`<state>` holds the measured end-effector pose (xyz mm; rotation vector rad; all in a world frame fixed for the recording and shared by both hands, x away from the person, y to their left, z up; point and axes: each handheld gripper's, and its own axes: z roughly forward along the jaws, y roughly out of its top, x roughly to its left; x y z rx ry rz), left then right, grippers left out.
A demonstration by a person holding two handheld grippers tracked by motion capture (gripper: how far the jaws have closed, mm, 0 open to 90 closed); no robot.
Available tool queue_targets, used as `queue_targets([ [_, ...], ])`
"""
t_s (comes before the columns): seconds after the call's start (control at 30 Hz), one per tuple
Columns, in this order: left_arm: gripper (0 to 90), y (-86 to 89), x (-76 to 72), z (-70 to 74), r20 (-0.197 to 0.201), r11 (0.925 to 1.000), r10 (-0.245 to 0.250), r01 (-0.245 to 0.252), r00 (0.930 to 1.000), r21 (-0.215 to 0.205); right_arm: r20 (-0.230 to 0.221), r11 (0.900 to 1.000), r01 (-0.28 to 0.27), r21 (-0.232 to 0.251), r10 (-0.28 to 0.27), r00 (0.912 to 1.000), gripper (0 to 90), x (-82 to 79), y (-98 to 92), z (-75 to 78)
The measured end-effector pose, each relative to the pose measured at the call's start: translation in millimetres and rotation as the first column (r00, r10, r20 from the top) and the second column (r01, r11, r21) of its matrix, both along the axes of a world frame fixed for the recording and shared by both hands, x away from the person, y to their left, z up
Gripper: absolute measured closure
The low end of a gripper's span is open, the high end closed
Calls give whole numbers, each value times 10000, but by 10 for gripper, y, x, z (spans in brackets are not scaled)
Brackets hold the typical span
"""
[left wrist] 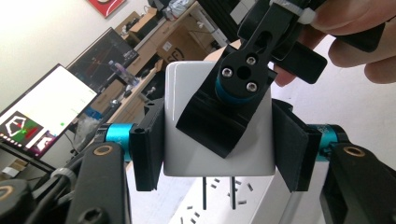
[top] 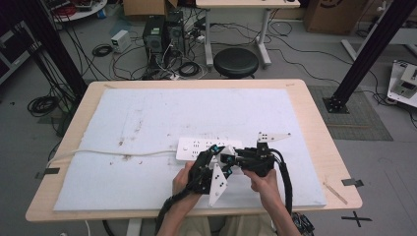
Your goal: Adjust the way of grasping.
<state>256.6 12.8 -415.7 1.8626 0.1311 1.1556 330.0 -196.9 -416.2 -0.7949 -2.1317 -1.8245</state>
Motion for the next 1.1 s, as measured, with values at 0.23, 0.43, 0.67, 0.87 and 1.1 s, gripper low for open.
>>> queue_targets([
  [0.23, 288, 7, 22, -6, -234, 9999, 154, -155, 9996, -44, -72, 10000, 60, 4, -60, 10000, 632, -3, -3, 2],
  [0.43, 192, 35, 20, 8, -362, 9999, 68, -72, 9993, -105, -50, 9997, 239, -13, -239, 9997, 632, 0, -37, 4],
  [0.67, 185, 225, 24, 93, -1216, 9940, -153, 19, 9925, -1091, 28, 9984, 558, 82, -559, 9984, 632, 11, -134, 20],
  [0.87, 185, 488, 51, 173, -2079, 9828, -55, -331, 9781, -1817, 319, 9960, 891, -55, -889, 9955, 631, 20, -214, 44],
  [1.1, 185, 832, 35, 171, -2739, 9593, 406, -1141, 9609, -2583, 930, 9886, 1416, -512, -1365, 9863, 632, 84, -419, 82],
])
